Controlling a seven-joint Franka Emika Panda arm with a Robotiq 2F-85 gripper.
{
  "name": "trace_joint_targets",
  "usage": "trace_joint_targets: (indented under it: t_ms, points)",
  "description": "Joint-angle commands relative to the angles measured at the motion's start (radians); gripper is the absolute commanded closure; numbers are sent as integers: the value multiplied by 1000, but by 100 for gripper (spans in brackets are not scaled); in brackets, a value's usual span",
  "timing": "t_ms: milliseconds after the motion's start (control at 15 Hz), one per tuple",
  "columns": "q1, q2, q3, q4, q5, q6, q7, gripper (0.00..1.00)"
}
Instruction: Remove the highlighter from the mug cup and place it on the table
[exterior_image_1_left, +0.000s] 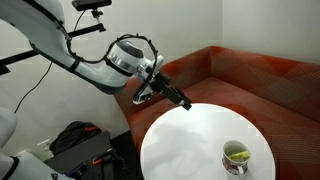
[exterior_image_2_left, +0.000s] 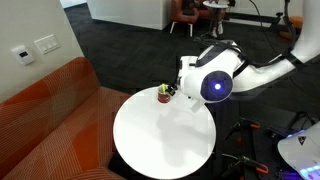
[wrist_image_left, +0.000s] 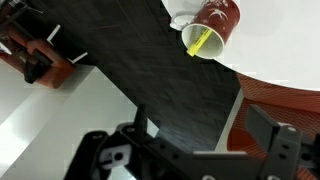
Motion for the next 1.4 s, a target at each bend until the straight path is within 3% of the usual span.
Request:
trace_joint_targets:
  t_ms: [0,400,933,1333]
  points:
    - [32,31,-20,27,27,-37,75,0]
    - [18,105,-49,80,-3,-11,251,0]
    - [-42,230,-131,192,-3,172,253,0]
    - [-58,349,-164,292,22,203,299,0]
